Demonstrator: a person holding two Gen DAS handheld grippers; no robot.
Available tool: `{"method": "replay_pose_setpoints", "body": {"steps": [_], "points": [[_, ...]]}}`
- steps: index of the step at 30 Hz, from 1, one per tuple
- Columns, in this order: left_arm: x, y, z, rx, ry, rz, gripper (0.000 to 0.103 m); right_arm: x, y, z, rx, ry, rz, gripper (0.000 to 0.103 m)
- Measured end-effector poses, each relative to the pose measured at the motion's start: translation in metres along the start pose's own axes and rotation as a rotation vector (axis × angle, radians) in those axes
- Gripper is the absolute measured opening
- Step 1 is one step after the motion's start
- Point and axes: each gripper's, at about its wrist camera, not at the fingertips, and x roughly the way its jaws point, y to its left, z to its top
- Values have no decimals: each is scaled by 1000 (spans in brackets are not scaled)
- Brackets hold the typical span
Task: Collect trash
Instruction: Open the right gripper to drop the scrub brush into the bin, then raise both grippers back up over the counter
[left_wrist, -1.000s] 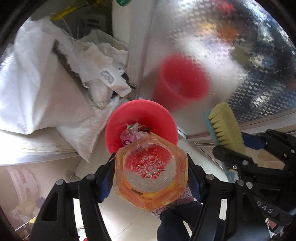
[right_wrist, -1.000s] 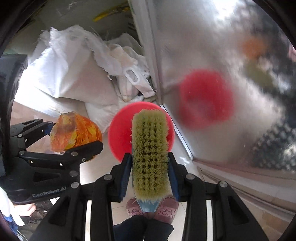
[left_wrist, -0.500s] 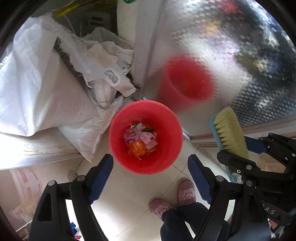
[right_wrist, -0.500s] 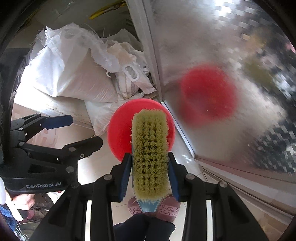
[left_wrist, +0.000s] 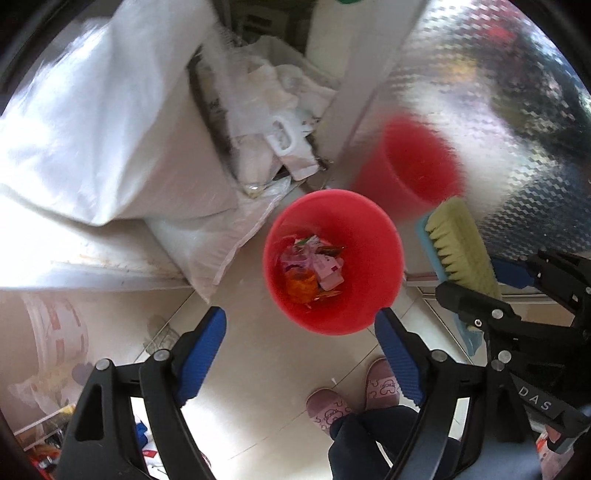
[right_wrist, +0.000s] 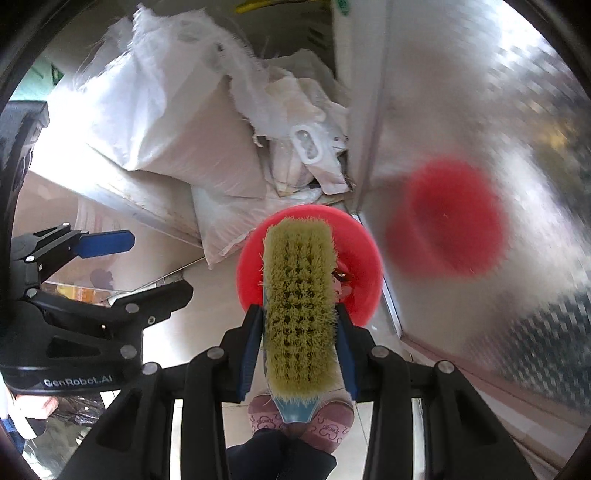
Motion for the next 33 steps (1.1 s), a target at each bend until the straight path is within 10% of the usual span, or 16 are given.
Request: {"method": "replay_pose_setpoints", "body": {"steps": [19, 33], "points": [[-18, 16, -13, -79, -10, -2, 81, 1, 13, 3, -78, 26, -35, 45], [-163, -16, -22, -35, -115, 28, 81, -126, 33, 1, -74, -70, -45, 45]]}}
